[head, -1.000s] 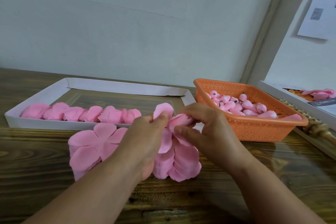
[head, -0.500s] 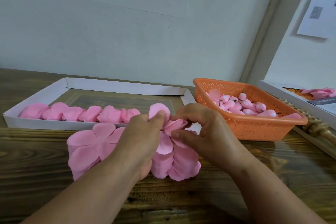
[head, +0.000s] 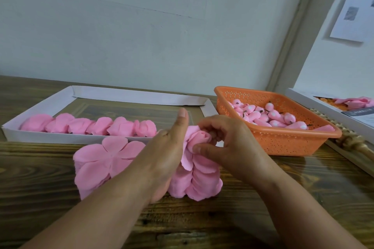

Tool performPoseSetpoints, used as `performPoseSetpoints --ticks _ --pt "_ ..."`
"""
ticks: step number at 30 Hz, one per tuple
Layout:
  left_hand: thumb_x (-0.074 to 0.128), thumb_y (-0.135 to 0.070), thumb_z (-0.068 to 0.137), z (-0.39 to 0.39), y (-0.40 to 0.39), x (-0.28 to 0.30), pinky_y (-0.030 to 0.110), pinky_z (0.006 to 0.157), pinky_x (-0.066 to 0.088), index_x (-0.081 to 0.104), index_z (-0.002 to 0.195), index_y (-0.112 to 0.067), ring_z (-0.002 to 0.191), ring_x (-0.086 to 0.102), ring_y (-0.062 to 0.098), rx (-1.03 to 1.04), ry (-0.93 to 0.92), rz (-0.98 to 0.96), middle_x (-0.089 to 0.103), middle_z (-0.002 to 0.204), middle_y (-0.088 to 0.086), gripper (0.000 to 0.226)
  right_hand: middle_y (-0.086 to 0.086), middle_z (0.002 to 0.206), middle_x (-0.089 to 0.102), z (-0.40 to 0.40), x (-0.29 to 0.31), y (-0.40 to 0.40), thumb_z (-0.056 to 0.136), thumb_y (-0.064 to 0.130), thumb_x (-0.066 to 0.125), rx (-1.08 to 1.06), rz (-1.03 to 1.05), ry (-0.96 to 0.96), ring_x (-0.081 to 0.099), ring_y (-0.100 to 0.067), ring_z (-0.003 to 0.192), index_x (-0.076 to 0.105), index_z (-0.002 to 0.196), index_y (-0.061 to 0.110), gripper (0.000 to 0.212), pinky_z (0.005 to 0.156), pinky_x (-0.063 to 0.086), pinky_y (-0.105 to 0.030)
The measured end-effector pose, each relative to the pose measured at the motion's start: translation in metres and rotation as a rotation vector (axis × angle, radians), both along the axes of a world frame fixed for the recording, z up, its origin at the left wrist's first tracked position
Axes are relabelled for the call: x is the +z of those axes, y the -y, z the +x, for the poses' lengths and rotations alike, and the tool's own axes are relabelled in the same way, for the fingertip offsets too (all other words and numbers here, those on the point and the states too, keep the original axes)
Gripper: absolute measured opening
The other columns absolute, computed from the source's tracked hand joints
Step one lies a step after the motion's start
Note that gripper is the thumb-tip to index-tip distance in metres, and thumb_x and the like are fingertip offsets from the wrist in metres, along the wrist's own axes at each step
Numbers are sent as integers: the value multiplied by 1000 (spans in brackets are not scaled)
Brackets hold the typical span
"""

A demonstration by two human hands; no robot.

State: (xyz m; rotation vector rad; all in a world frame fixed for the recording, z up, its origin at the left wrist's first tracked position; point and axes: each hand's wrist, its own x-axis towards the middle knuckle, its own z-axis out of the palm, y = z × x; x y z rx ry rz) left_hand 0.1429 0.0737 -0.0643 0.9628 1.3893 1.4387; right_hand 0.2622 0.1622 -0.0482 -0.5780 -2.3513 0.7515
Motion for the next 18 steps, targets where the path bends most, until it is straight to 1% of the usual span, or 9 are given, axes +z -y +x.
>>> performPoseSetpoints --ticks 2,4,5,8,9,11,13,15,18 --pt "30 -64 90 -2 -1 -1 44 98 48 77 88 -14 101 68 23 48 49 -18 75 96 10 69 12 74 57 0 0 0 72 12 78 -1 -16 -17 51 0 64 65 80 26 20 59 44 -15" --pt "37 -50 98 -4 -2 0 46 96 50 77 82 -13 98 68 25 98 132 -28 74 94 13 57 12 72 54 0 -1 -1 70 13 80 -13 -31 -46 50 1 62 61 72 28 24 56 43 -15" --pt "42 -41 99 -5 -2 1 45 92 52 76 82 -10 94 68 25 114 174 -29 73 93 15 49 11 73 54 0 0 -1 69 14 81 -19 -35 -57 48 1 61 61 71 27 24 56 42 -15" --pt "51 -12 94 -8 -2 4 38 79 58 72 94 3 86 68 25 81 270 -29 70 98 25 26 2 69 59 2 1 -3 67 16 82 -9 -93 -74 48 -1 57 63 73 21 21 52 42 -18" --pt "53 -6 91 -9 -2 4 37 76 60 73 91 5 85 68 25 56 297 -29 70 95 25 22 0 66 59 3 1 -4 67 16 83 8 -125 -73 48 -4 56 63 74 19 21 51 42 -21" --pt "58 0 85 -10 -1 3 33 71 59 73 83 6 82 67 23 -1 314 -33 70 86 20 16 -4 64 61 4 1 -4 67 15 83 45 -175 -65 50 -8 56 63 76 15 21 50 43 -24" --pt "63 1 81 -10 -1 2 29 70 56 73 81 6 80 65 22 -38 297 -31 67 83 17 11 -10 65 63 3 0 -5 69 13 82 73 -193 -61 52 -11 57 63 78 12 22 52 45 -30" --pt "64 3 81 -10 -2 1 29 70 57 71 82 8 80 66 23 -58 297 -26 67 82 18 9 -18 70 63 3 -1 -5 71 11 81 99 -194 -55 53 -15 58 62 80 14 21 54 46 -36" --pt "64 5 77 -9 -2 0 29 64 60 73 74 4 74 69 21 -84 301 -10 69 78 18 9 -26 76 62 3 -2 -5 74 9 78 139 -200 -59 56 -29 62 66 86 19 20 57 49 -52"
